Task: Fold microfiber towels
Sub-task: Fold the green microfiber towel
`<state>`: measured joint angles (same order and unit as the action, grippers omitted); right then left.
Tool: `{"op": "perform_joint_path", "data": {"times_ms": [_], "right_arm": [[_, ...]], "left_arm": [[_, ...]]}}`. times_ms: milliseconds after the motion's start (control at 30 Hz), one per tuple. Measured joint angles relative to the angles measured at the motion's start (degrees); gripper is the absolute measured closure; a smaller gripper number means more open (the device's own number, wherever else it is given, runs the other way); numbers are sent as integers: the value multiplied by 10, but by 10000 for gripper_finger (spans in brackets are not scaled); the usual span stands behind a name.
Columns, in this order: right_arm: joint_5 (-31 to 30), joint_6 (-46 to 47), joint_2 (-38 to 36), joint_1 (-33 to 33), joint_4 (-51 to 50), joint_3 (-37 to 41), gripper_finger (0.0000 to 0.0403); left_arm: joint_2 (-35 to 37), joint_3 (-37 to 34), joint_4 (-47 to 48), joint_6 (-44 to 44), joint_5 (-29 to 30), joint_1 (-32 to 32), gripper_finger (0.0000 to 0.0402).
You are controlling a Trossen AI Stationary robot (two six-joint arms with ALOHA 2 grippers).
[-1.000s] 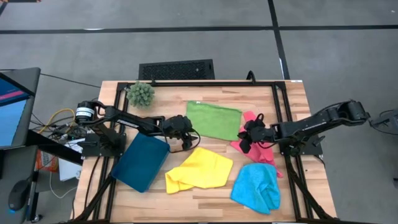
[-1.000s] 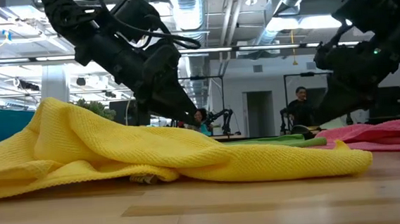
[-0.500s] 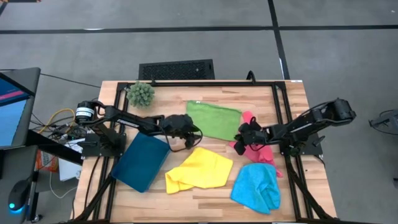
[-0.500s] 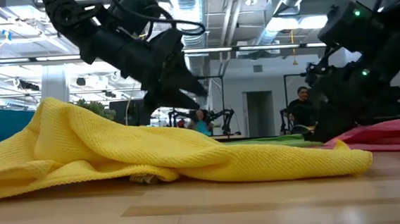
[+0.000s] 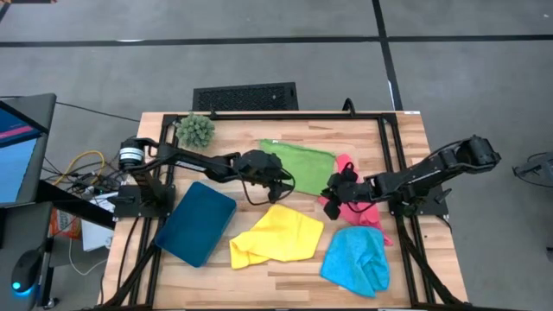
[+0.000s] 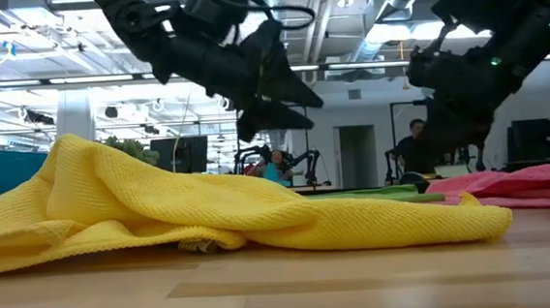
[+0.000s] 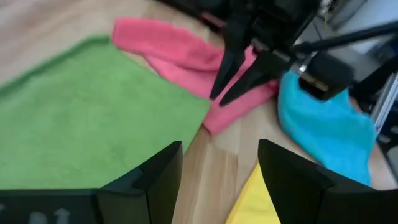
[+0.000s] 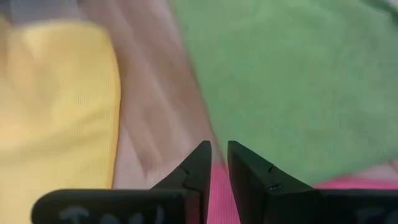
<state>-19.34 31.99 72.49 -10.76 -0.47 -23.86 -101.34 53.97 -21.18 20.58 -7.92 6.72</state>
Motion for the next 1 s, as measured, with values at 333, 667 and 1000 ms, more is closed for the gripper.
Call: {"op": "perform_joint_path", "data": {"times_ms": [333,667,1000], "right_arm": [[-5,16,7,-15,-41,1,299],[-3,36,15,-19,-52,8,270],[0,60,16,-20,-53,3,279]], "left_arm": [[-98,67,-6,-15,-8,-5,198],[-145,110,9,-42,5,-7,198],[-151,112,33,-88,58,-10,198]]}}
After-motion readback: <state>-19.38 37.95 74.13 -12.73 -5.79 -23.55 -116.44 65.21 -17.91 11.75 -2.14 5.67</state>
